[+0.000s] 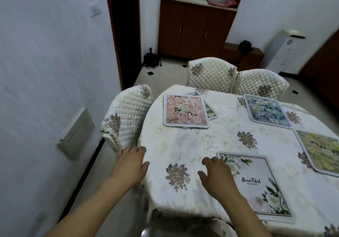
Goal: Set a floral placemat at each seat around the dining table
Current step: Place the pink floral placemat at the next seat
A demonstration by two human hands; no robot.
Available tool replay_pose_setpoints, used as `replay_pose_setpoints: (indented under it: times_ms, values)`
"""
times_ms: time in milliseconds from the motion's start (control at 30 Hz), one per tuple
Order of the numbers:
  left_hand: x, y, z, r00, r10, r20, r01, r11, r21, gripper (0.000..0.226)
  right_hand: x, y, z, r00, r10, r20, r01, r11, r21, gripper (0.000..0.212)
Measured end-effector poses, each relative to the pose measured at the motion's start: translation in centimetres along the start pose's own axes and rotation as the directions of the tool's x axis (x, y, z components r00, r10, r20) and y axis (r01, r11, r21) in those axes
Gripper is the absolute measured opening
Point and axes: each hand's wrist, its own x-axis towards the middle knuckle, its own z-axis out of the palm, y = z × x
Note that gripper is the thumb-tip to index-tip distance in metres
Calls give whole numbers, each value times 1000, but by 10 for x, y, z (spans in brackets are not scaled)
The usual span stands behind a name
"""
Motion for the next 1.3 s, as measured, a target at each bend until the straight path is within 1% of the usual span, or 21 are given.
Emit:
replay_pose_setpoints:
  times_ms: [100, 233, 333, 433, 567, 667, 800, 867, 1000, 1067, 1133, 1300]
  values:
    - [21, -13, -2, 1000, -9, 17, 9, 1000, 7, 29, 25, -18, 1, 1000, 2, -2, -2, 1000, -9, 33]
    - [50, -31, -10, 998, -6, 55, 5, 1000, 20, 26, 67, -44, 12, 1000, -16, -4, 16, 999, 50, 32]
    - [71, -49, -17, 997, -23, 69, 22, 1000, 5, 30, 106, -71, 23, 999, -45, -6, 45, 994, 102, 31]
    - [99, -68, -23, 996, -45, 76, 46, 999, -6, 33, 145, -100, 30, 996, -82, 25, 80, 992, 99, 30]
    - [136, -103, -22, 996, -35, 77, 37, 999, -26, 36, 186, -127, 35, 997, -65, 31, 62, 993, 105, 29]
    - [169, -136, -20, 997, 20, 72, -15, 998, -58, 33, 212, -143, 43, 999, 14, 43, -18, 996, 93, 30]
    - [223, -191, -25, 988, 141, 67, -135, 987, -85, 33, 244, -180, 58, 986, 168, 20, -169, 980, 103, 28]
    - [250, -216, -33, 975, 208, 78, -200, 975, -92, 36, 256, -198, 60, 965, 261, 17, -262, 959, 105, 29]
    - [296, -253, -55, 940, 332, 78, -328, 943, -58, 37, 269, -232, 56, 916, 401, -4, -398, 911, 112, 32]
    - [322, -263, -63, 913, 398, 91, -397, 917, -32, 37, 272, -247, 52, 882, 471, -13, -467, 878, 103, 34]
    - [343, -262, -64, 871, 479, 113, -481, 876, -8, 38, 272, -253, 49, 840, 543, -14, -540, 838, 82, 37]
    - [379, -235, -55, 756, 628, 183, -647, 759, 67, 38, 268, -252, 46, 736, 677, -17, -675, 736, 58, 34]
